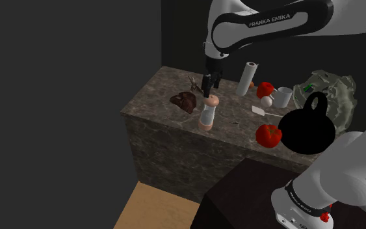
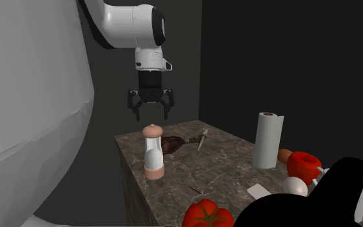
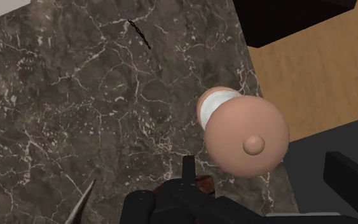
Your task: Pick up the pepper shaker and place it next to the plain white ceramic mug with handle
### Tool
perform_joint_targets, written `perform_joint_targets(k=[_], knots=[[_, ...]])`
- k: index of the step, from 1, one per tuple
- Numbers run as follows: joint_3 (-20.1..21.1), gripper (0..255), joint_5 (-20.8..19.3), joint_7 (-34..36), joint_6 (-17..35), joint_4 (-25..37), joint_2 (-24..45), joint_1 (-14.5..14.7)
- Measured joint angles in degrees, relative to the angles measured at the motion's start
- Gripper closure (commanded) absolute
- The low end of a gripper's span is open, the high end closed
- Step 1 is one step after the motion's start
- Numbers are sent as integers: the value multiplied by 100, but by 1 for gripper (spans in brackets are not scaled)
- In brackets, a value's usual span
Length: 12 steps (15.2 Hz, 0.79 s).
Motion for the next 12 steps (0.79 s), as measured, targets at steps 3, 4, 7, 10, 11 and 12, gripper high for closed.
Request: perform_joint_targets(k=[3, 4, 7, 10, 11, 12], knots=[[13, 0, -2, 8, 244, -133, 114, 11], [11, 0, -5, 5, 322, -169, 155, 9], [19, 0, -7, 21, 521, -301, 222, 15], [15, 0, -10, 15, 583, -356, 228, 11], [14, 0, -10, 15, 588, -359, 229, 11], [14, 0, -10, 14, 590, -361, 229, 11]])
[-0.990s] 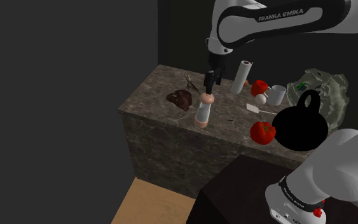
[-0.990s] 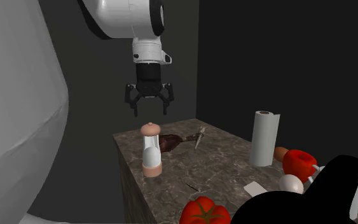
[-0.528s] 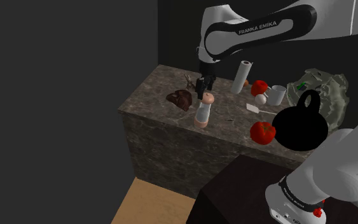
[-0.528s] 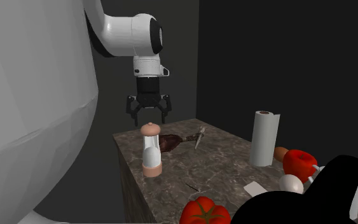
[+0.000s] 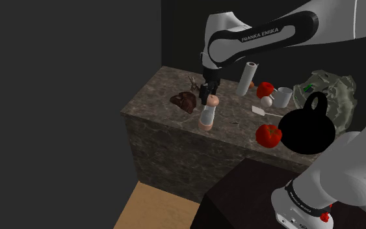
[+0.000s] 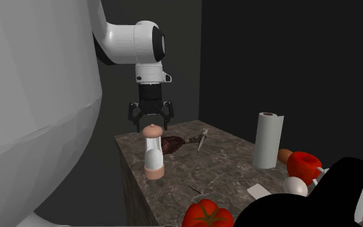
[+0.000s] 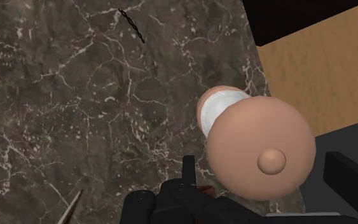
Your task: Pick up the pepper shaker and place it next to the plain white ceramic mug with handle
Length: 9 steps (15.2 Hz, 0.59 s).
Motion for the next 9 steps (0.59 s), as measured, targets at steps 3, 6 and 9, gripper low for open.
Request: perform_joint_targets(k=[3, 6, 9], knots=[[0, 255, 0, 0, 2, 3, -4, 0], [-1, 255, 0, -1, 3, 0, -2, -1], [-1, 255, 0, -2, 1, 2, -1, -1]])
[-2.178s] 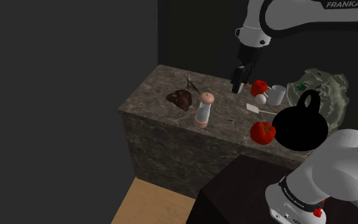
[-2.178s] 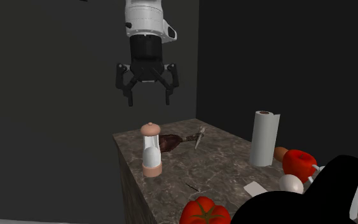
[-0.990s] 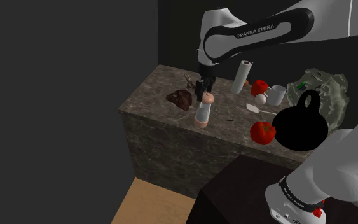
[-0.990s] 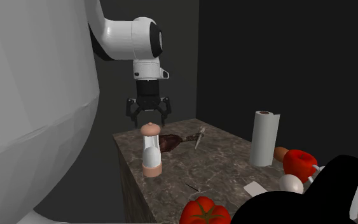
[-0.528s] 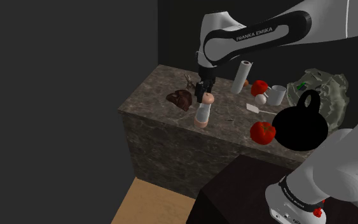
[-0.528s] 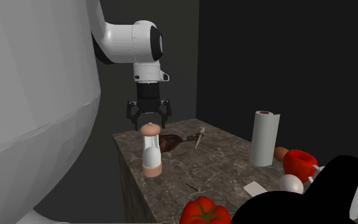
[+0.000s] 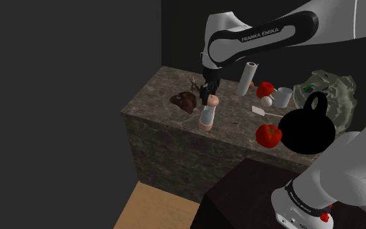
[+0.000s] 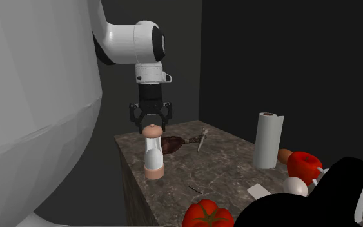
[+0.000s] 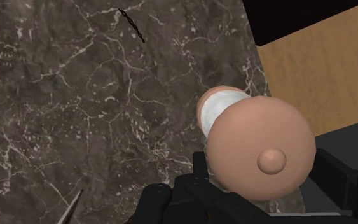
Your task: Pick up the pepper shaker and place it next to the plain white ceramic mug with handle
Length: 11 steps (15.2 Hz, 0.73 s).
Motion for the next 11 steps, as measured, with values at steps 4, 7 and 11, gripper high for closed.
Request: perform_joint_targets(k=[4, 7, 11], knots=[[-3, 255, 1, -6, -38, 11, -24, -2], [-2, 255, 6, -8, -230, 144, -85, -1], [0, 255, 12, -8, -529, 367, -160, 2]])
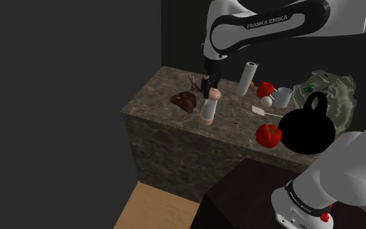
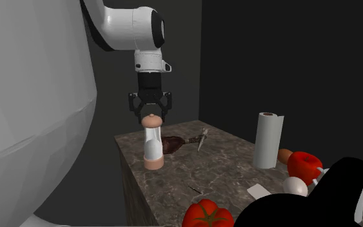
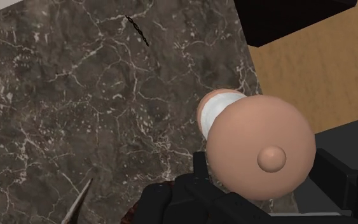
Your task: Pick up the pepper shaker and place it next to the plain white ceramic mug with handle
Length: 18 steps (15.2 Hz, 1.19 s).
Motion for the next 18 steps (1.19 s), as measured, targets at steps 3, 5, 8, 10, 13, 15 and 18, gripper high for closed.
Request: perform_joint_targets(k=[3, 5, 8, 10, 13, 15, 18], knots=[[-4, 255, 3, -11, -231, 173, -59, -3], [-5, 255, 5, -15, -390, 300, -91, -3], [-2, 255, 8, -12, -609, 488, -122, 0], [-4, 255, 9, -15, -753, 604, -150, -1], [-8, 255, 10, -25, -992, 820, -172, -4], [-11, 255, 8, -30, -1149, 978, -171, -7], [-4, 255, 11, -21, -1372, 1208, -165, -1]])
